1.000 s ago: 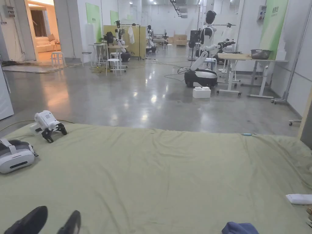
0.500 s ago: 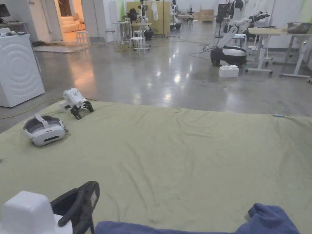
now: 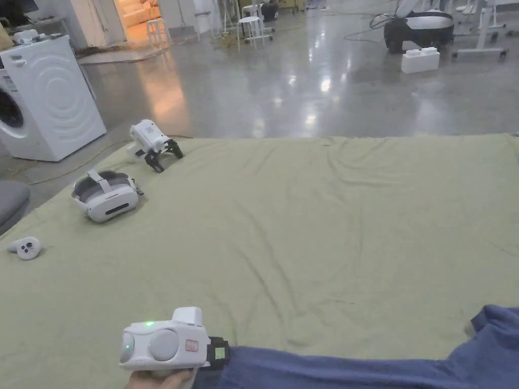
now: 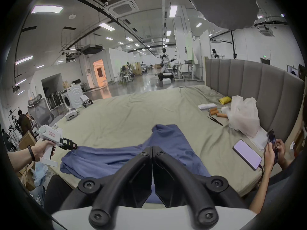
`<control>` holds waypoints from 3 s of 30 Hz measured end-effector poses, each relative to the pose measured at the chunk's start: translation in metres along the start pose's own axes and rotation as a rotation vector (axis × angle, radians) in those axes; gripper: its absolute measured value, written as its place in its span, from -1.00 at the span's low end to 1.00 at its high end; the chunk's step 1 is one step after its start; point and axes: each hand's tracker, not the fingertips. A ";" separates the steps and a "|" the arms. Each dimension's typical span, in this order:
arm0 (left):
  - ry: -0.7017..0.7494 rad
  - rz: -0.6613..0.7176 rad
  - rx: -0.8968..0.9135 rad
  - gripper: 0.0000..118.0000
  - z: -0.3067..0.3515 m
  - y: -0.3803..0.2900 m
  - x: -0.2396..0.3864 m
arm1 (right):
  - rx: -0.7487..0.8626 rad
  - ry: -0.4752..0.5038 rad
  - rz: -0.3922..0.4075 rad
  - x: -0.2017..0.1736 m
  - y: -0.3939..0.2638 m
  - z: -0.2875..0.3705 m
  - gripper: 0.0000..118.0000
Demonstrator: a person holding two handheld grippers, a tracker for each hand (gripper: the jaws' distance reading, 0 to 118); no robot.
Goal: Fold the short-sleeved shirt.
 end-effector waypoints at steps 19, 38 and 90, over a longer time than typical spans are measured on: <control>0.004 -0.123 -0.057 -0.99 0.007 -0.004 0.033 | -0.741 -0.150 -0.028 0.120 0.021 -0.334 0.27; -0.186 -0.136 0.171 -1.00 0.132 -0.100 -0.031 | -0.343 -0.101 -0.055 0.088 -0.012 -0.057 -1.00; -0.532 0.346 0.517 0.84 0.187 -0.140 -0.045 | 0.194 0.136 -0.052 -0.024 0.017 0.064 -1.00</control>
